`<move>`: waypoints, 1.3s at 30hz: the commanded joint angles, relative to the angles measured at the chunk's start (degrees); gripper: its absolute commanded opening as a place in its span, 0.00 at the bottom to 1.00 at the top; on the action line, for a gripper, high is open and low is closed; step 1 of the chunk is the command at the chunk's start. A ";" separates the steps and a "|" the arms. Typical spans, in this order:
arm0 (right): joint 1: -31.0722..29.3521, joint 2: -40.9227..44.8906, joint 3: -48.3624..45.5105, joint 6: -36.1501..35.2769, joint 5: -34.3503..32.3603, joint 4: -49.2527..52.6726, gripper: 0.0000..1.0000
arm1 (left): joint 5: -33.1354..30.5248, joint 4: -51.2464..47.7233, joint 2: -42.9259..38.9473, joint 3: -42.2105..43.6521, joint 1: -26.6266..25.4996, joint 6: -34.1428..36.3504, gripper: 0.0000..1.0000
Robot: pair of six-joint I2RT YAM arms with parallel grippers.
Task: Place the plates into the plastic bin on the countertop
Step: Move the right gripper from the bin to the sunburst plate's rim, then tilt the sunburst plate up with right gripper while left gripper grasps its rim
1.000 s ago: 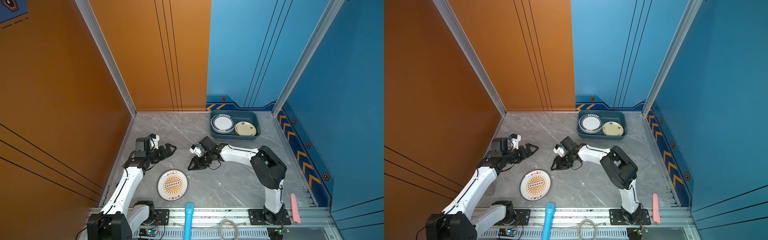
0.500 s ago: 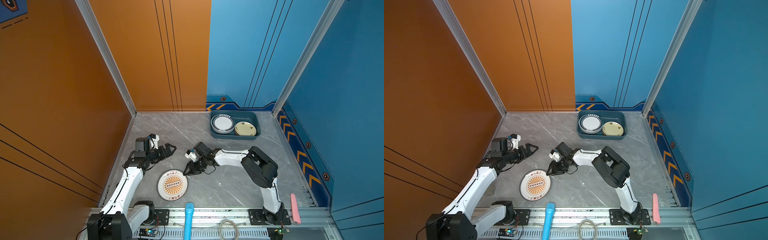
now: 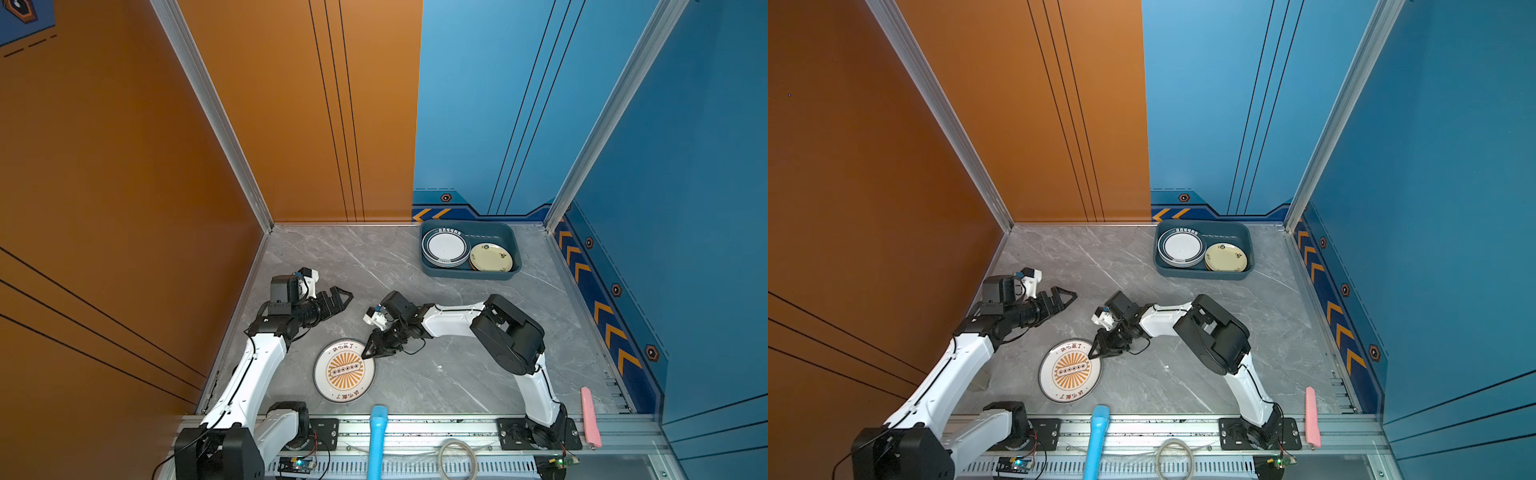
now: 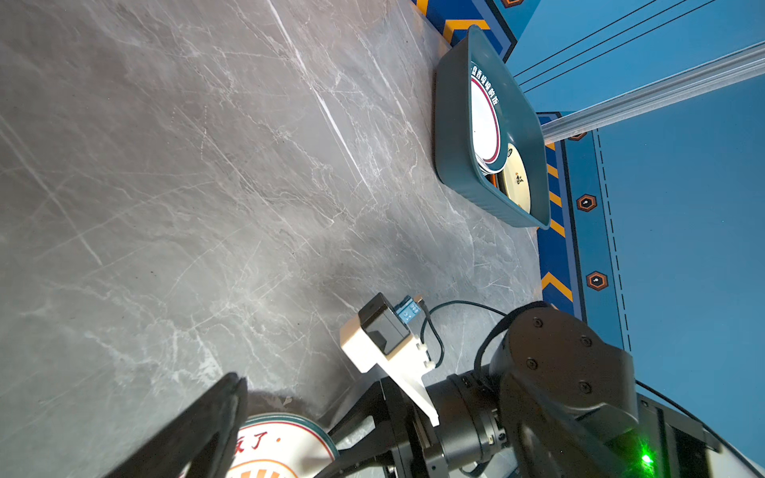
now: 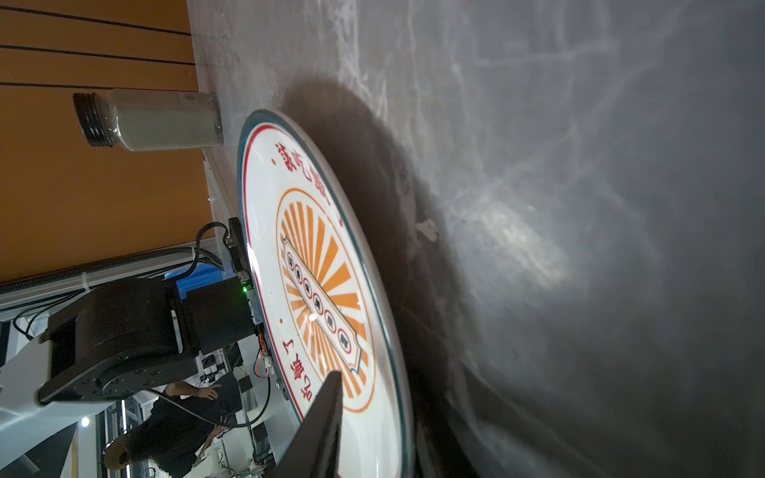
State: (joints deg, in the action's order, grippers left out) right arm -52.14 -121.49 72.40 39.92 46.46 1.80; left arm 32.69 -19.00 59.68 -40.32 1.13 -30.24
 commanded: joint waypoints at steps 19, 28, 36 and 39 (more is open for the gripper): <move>7.76 7.42 -4.79 -0.44 -1.29 1.78 0.00 | 2.57 5.07 0.75 3.38 -0.04 -1.66 0.98; 19.03 19.88 -10.16 -4.41 -1.24 7.92 0.00 | 1.58 10.45 1.22 6.47 -4.73 -3.47 0.98; 25.40 27.66 -12.39 -6.70 0.32 12.01 0.00 | 3.08 19.69 2.92 9.28 -9.89 -8.13 0.97; 26.36 29.50 -13.18 -6.37 0.78 11.65 0.00 | 3.82 22.47 4.07 9.92 -11.76 -9.34 0.91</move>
State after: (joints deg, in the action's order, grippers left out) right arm -26.46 -94.50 60.36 34.74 44.99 12.05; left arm 34.68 -1.56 62.92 -31.48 -9.32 -37.89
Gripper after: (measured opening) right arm 0.074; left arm 0.922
